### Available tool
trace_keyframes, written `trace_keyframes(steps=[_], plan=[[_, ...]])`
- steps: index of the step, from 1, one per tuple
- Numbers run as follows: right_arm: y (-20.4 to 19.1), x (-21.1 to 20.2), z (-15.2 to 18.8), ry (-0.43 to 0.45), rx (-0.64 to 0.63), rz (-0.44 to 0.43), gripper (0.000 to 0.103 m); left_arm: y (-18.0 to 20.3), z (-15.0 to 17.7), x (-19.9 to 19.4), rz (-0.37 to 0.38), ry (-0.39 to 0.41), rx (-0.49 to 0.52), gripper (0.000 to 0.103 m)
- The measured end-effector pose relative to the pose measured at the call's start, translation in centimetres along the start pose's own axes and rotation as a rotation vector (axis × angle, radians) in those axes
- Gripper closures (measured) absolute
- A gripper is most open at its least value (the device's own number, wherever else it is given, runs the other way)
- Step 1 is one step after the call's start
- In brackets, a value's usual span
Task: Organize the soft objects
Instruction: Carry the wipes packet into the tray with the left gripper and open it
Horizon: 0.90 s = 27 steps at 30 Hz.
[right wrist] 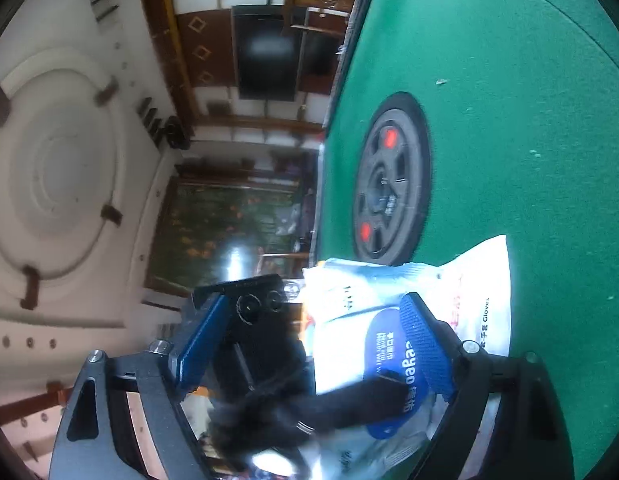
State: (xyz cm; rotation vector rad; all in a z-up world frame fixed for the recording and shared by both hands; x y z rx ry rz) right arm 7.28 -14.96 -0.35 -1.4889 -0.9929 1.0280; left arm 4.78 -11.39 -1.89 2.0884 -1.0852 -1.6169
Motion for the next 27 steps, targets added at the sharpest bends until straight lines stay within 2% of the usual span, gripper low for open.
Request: trace_keyframes(steps=[1, 2, 3, 4, 6, 7, 9, 12, 18, 22, 27], plan=[[-0.6, -0.3, 0.0, 0.015, -0.021, -0.018, 0.017, 0.2, 0.1, -0.2, -0.001, 0.008, 0.008, 0.033], [-1.1, -0.6, -0.1, 0.037, -0.038, -0.036, 0.017, 0.4, 0.1, -0.7, 0.053, 0.017, -0.006, 0.053], [-1.2, -1.0, -0.1, 0.055, -0.039, -0.051, 0.017, 0.5, 0.3, -1.1, 0.111, 0.014, -0.024, 0.062], [-1.0, -1.3, 0.1, 0.078, -0.035, -0.055, 0.017, 0.2, 0.5, -1.7, 0.105, 0.015, -0.041, 0.069], [-0.5, -1.5, -0.1, 0.111, -0.022, -0.023, 0.017, -0.5, 0.8, -2.8, 0.057, 0.041, -0.034, 0.071], [-0.4, -1.4, -0.1, 0.119, -0.012, -0.012, 0.017, -0.8, 1.1, -3.4, 0.05, 0.048, -0.032, 0.081], [-0.4, -1.2, -0.2, 0.112, -0.006, 0.009, 0.017, -1.5, 1.7, -4.4, 0.052, 0.058, -0.049, 0.084], [-1.1, -0.6, -0.1, 0.068, -0.06, 0.053, 0.017, -2.1, 2.7, -7.1, 0.074, 0.115, -0.073, 0.084], [-1.1, 0.1, 0.2, 0.02, -0.181, 0.224, 0.017, -2.9, 5.0, -13.9, 0.11, 0.262, -0.098, 0.084], [-1.2, 0.1, 0.1, 0.045, -0.229, 0.339, 0.017, -4.6, 7.4, -19.4, 0.116, 0.373, -0.133, 0.084], [-0.9, -0.2, 0.4, 0.075, -0.251, 0.478, 0.017, -7.5, 10.0, -27.1, 0.013, 0.501, -0.148, 0.084]])
Point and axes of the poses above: each gripper's, at about its wrist camera, not at the fingertips, and x roughly the way its jaws point, y to its right, z to its underside, the point moved 7 cm from there along x, roughly the way its jaws point, and after that the axes turned 6 degrees about -y, right-handed, at the moved point
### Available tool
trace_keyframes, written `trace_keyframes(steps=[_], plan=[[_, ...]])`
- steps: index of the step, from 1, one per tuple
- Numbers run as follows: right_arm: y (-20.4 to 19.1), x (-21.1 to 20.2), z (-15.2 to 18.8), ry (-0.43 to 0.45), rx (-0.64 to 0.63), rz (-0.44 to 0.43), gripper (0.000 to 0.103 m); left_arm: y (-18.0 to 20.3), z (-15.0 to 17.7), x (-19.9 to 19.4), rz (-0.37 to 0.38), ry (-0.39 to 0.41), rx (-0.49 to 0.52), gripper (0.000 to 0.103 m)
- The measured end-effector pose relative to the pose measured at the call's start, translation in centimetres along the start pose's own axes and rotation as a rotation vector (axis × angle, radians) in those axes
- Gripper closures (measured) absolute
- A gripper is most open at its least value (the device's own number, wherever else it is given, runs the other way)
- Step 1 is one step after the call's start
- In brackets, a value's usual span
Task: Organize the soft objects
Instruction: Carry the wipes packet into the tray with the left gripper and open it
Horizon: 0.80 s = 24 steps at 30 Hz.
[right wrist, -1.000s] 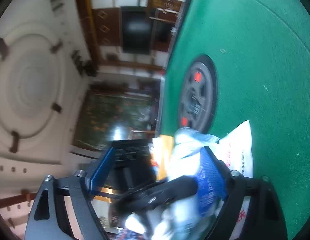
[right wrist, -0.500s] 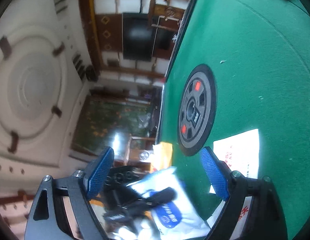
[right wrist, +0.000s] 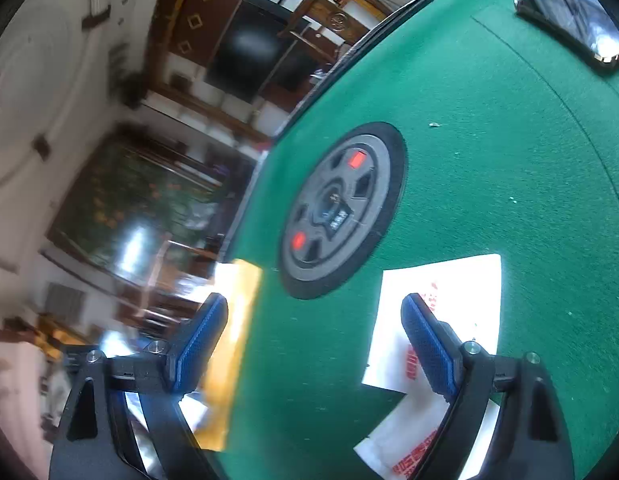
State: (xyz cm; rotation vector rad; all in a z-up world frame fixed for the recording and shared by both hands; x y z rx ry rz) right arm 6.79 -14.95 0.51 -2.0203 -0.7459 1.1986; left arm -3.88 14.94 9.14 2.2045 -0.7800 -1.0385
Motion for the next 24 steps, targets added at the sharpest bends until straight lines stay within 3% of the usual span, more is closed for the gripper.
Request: trace_keyframes(steps=[2, 8, 16, 24], plan=[[-0.9, 0.0, 0.1, 0.004, -0.021, 0.051, 0.017, -2.0, -0.5, -3.1, -0.055, 0.039, -0.012, 0.084], [-7.0, 2.4, 3.3, -0.06, -0.114, 0.017, 0.017, -7.9, -0.8, -7.8, -0.14, 0.088, -0.078, 0.084], [-13.6, 7.8, 7.9, -0.194, -0.247, -0.011, 0.017, -13.8, -2.4, -7.1, -0.151, 0.063, -0.185, 0.084], [-14.4, 10.2, 10.1, -0.236, -0.275, 0.038, 0.017, -18.8, -5.1, -5.9, -0.197, 0.042, -0.257, 0.084]])
Point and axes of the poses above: each gripper's, at about its wrist camera, not at the fingertips, and x roughly the way its jaws point, y to its right, z to its underside, the point moved 7 cm from there along x, roughly the way its jaws point, and after that the axes turned 6 degrees about -y, right-handed, at the moved point
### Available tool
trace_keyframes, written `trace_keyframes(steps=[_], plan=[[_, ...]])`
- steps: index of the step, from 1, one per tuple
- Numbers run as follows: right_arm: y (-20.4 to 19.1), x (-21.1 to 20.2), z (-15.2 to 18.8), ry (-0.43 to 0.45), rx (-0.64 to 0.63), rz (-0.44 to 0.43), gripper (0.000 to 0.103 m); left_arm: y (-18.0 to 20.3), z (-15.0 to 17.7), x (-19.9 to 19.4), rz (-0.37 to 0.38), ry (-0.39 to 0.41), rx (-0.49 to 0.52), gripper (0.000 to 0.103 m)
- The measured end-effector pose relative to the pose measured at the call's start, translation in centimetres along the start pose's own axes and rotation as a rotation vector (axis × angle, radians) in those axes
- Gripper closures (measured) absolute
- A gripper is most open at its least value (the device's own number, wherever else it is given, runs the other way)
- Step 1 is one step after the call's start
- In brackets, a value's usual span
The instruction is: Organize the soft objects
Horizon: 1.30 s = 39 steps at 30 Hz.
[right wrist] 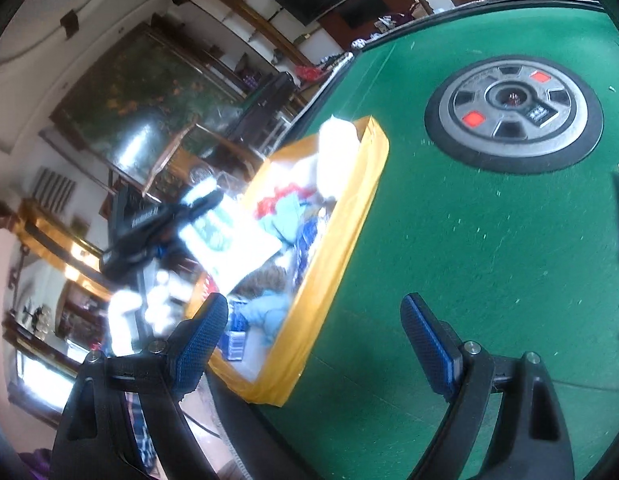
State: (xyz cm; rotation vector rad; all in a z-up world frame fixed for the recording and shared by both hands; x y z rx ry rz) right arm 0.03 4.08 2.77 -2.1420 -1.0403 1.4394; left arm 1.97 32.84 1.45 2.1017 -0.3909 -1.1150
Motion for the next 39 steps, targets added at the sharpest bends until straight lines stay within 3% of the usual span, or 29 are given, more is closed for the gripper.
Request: trace_keyframes(steps=[6, 8, 12, 14, 22, 31, 35, 39], plan=[[-0.5, 1.5, 0.6, -0.037, -0.016, 0.052, 0.017, -1.8, -0.7, 1.9, -0.132, -0.011, 0.015, 0.079], [-1.5, 2.1, 1.0, -0.044, -0.041, 0.077, 0.017, -2.2, -0.7, 2.2, -0.169, -0.016, 0.006, 0.067], [-3.4, 2.9, 1.2, -0.04, -0.116, 0.141, 0.017, -1.8, 0.2, 1.7, -0.283, 0.007, 0.055, 0.056], [-4.5, 3.2, 1.3, -0.038, -0.15, 0.167, 0.017, -1.4, 0.8, 1.0, -0.384, 0.028, 0.091, 0.044], [-6.8, 4.5, 2.1, -0.03, -0.261, 0.258, 0.017, 0.7, 2.9, -3.8, -0.652, 0.196, 0.205, 0.03], [-7.2, 4.2, 3.2, -0.016, -0.28, 0.277, 0.017, 4.3, 4.5, -7.2, -0.769, 0.355, 0.306, 0.029], [-6.9, 3.3, 3.5, 0.005, -0.279, 0.287, 0.017, 6.2, 5.1, -8.2, -0.802, 0.431, 0.348, 0.02], [-6.4, 2.4, 3.8, 0.022, -0.269, 0.284, 0.017, 7.9, 5.9, -8.6, -0.821, 0.47, 0.39, 0.02]])
Point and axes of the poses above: each gripper's, at about its wrist camera, not at the fingertips, and x roughly the way its jaws point, y to its right, z to its underside, the point moved 7 cm from there along x, roughly the way its jaws point, and after that the axes turned 6 degrees about -y, right-handed, at the moved point
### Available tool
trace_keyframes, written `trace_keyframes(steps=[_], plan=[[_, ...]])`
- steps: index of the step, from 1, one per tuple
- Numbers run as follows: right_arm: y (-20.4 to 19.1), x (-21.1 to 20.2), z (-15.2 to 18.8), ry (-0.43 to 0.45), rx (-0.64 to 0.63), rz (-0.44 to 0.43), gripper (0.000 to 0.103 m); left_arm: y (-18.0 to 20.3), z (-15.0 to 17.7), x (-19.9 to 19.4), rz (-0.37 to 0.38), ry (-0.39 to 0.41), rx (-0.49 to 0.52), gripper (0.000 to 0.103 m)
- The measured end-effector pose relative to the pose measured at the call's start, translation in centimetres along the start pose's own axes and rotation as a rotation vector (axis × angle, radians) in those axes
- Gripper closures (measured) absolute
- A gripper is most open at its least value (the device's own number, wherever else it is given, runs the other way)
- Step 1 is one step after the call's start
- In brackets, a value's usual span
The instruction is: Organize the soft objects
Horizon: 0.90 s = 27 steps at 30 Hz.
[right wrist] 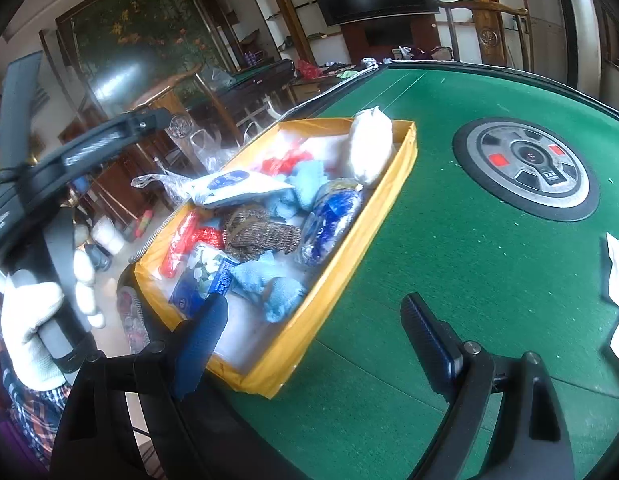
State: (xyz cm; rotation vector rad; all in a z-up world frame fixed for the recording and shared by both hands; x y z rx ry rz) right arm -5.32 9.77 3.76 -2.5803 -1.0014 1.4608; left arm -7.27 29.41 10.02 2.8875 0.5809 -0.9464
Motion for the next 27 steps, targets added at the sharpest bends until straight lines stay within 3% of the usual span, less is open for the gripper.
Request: trace_keyframes(steps=[6, 10, 12, 13, 15, 21, 27], plan=[[1.0, -1.0, 0.6, 0.022, 0.009, 0.005, 0.017, 1.6, -0.1, -1.1, 0.01, 0.002, 0.028, 0.02], [1.6, -1.7, 1.0, 0.035, 0.0, 0.022, 0.017, 1.9, -0.6, -2.6, -0.041, 0.063, 0.017, 0.019], [1.7, -1.9, 1.1, 0.04, -0.012, 0.034, 0.017, 2.1, -0.7, -4.0, -0.052, 0.121, -0.008, 0.012], [1.7, -2.0, 1.0, 0.042, -0.021, 0.044, 0.017, 2.3, -0.6, -4.7, -0.045, 0.139, -0.019, 0.0], [1.4, -2.1, 0.8, 0.048, -0.047, 0.069, 0.017, 2.5, -0.3, -5.5, -0.01, 0.16, -0.045, 0.0], [0.6, -2.7, 0.2, 0.077, -0.114, 0.13, 0.017, 3.4, 0.6, -4.9, 0.028, 0.1, -0.044, 0.0], [2.6, -3.0, 0.5, 0.061, -0.08, 0.168, 0.017, 4.8, 1.2, -4.4, -0.005, 0.044, -0.032, 0.0]])
Point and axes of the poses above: each gripper's, at about its wrist camera, not at the fingertips, and x roughly the way its jaws point, y to its right, z to its underside, the point moved 7 cm from there along x, roughly the way its jaws point, and after that the axes turned 6 degrees about -y, right-handed, at the moved point
